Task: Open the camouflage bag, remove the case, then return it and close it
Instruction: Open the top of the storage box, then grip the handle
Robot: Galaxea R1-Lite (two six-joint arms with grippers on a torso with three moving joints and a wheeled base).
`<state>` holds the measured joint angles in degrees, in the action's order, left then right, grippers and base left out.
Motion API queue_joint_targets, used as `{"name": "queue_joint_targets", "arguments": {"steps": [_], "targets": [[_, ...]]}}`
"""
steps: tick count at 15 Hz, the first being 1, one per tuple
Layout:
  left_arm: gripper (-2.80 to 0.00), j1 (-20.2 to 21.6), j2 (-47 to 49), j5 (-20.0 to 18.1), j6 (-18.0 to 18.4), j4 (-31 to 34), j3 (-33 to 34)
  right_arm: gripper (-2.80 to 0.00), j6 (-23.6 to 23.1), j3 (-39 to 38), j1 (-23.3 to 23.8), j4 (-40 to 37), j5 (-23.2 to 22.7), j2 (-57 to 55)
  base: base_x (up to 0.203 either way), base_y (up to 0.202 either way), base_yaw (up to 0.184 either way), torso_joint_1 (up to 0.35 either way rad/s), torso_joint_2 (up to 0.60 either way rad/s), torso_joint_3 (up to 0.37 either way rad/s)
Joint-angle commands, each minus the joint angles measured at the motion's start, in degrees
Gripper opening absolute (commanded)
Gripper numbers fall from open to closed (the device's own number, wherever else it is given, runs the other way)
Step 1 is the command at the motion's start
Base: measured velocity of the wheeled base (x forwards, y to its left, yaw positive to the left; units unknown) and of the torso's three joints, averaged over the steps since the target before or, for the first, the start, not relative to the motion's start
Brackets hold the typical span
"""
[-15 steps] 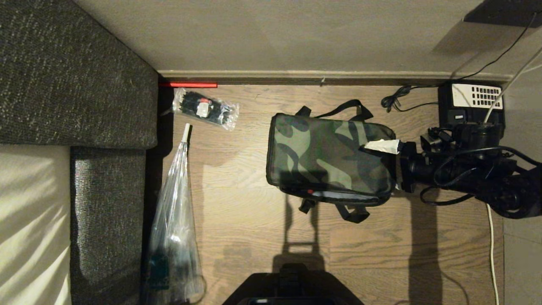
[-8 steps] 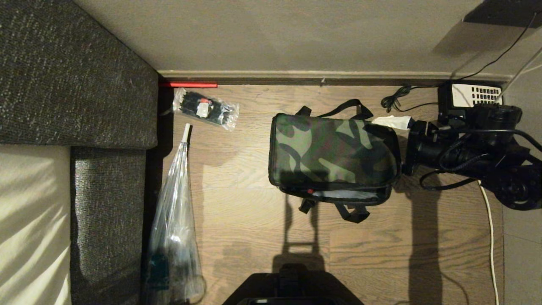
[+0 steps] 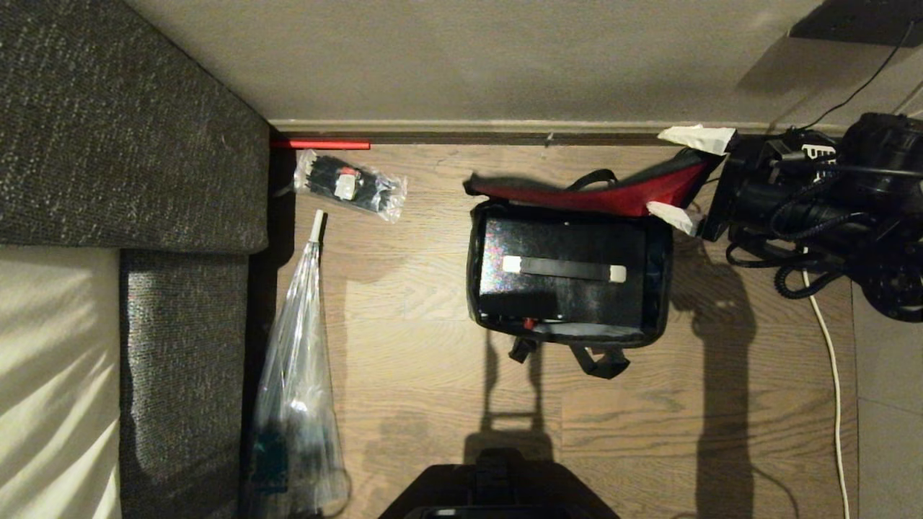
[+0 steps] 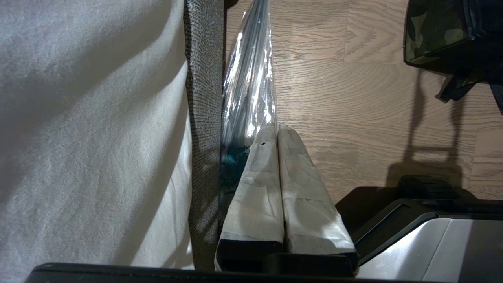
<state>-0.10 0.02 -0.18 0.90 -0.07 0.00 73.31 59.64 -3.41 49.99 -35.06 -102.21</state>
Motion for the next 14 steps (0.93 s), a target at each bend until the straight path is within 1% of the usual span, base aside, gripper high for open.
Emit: {"name": "queue_joint_targets", "arguments": {"steps": [1, 4, 7, 9, 10, 12, 13, 14], "targets": [[-2.8, 0.0, 0.0, 0.0, 0.0, 0.0, 0.0, 0.0, -0.2, 2.3, 0.0, 0.5, 0.6, 0.4, 0.0, 0.0, 0.0, 0.0, 0.0, 0.0], [-2.8, 0.0, 0.0, 0.0, 0.0, 0.0, 0.0, 0.0, -1.0, 3.3, 0.4, 2.1, 0.7, 0.7, 0.0, 0.0, 0.0, 0.0, 0.0, 0.0], [-2.8, 0.0, 0.0, 0.0, 0.0, 0.0, 0.0, 0.0, -5.7, -1.2, 0.5, 2.7, 0.8, 2.4, 0.0, 0.0, 0.0, 0.0, 0.0, 0.0], [-2.8, 0.0, 0.0, 0.0, 0.0, 0.0, 0.0, 0.0, -7.8, -4.7, 0.5, 2.8, 0.8, 3.8, 0.0, 0.0, 0.0, 0.0, 0.0, 0.0], [-2.8, 0.0, 0.0, 0.0, 0.0, 0.0, 0.0, -2.8, -9.4, -6.8, 0.4, 2.6, 0.5, 5.2, 0.0, 0.0, 0.0, 0.0, 0.0, 0.0], [-2.8, 0.0, 0.0, 0.0, 0.0, 0.0, 0.0, -2.8, -11.7, -8.9, 0.4, 0.7, -0.2, 6.8, 0.0, 0.0, 0.0, 0.0, 0.0, 0.0], [-2.8, 0.0, 0.0, 0.0, 0.0, 0.0, 0.0, -2.8, -13.4, -10.7, 0.4, -1.8, -0.6, 8.9, 0.0, 0.0, 0.0, 0.0, 0.0, 0.0], [-2.8, 0.0, 0.0, 0.0, 0.0, 0.0, 0.0, -2.8, -16.4, -12.7, 0.4, -5.1, -1.0, 12.4, 0.0, 0.0, 0.0, 0.0, 0.0, 0.0]]}}
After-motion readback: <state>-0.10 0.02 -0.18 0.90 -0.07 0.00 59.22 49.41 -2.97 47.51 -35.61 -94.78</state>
